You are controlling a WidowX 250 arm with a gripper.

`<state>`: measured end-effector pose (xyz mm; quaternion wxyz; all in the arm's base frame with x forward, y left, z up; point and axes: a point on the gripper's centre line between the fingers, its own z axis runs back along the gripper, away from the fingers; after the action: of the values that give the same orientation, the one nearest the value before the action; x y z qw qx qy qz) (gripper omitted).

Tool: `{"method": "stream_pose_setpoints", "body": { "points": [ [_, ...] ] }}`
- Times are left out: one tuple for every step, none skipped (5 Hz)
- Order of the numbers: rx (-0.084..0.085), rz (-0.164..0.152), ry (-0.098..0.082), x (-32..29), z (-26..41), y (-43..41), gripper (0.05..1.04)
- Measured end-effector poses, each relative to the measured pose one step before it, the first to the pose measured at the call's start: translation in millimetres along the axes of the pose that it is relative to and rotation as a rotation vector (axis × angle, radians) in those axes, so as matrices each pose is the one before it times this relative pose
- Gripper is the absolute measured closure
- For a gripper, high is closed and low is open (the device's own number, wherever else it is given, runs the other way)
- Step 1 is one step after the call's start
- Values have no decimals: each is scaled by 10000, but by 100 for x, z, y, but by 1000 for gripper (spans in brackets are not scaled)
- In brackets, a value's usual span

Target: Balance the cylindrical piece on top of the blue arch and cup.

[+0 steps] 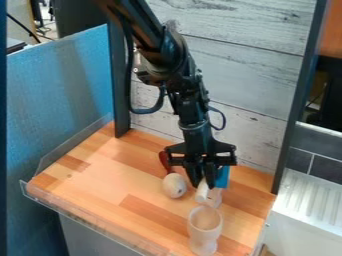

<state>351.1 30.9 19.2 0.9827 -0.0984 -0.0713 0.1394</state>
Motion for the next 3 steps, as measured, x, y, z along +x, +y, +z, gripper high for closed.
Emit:
{"method": "stream_pose_setpoints", "body": {
  "points": [
    [26, -27, 7, 260, -358, -232, 842],
    [43, 27, -49, 383, -91, -58, 842],
    [59, 38, 49, 140, -550, 120, 842]
  ]
}}
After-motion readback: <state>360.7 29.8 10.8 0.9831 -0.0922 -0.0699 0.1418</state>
